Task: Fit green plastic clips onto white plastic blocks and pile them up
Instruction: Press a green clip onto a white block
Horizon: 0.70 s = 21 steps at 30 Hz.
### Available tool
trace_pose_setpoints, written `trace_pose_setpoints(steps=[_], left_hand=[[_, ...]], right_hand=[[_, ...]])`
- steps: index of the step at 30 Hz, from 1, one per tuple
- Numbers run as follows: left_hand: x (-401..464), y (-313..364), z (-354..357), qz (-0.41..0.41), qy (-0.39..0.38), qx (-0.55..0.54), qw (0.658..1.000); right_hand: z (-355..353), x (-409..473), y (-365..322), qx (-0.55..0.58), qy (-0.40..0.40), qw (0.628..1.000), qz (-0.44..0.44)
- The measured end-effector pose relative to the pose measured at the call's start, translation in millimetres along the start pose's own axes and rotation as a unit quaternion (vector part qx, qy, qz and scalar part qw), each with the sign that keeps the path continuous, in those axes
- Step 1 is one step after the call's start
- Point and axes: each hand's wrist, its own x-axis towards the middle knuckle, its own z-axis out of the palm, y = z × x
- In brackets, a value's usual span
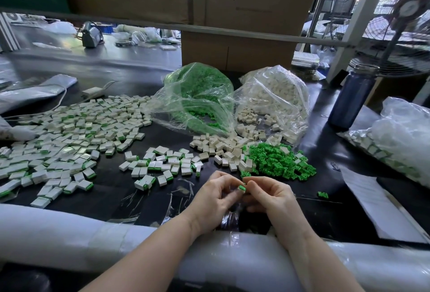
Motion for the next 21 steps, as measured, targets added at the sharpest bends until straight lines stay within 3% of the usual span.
trace_pose_setpoints(steps=[8, 15, 21], left_hand=[[-1.7, 1.3, -1.0, -0.007, -0.009, 0.007, 1.000], [-1.7, 0.4, 0.9, 0.002, -0.003, 0.032, 0.999], [-0.9, -4.7, -0.6, -0.037, 0.070, 0.002, 0.997]], right_hand=[[-1.6, -0.9, 1.8, -0.078, 0.028, 0.995, -0.059], [0.7, 0.2, 3.3, -0.164, 0.034, 0.984, -0.054], [-1.1, 0.0, 1.3, -0.142, 0.078, 0.985, -0.058]])
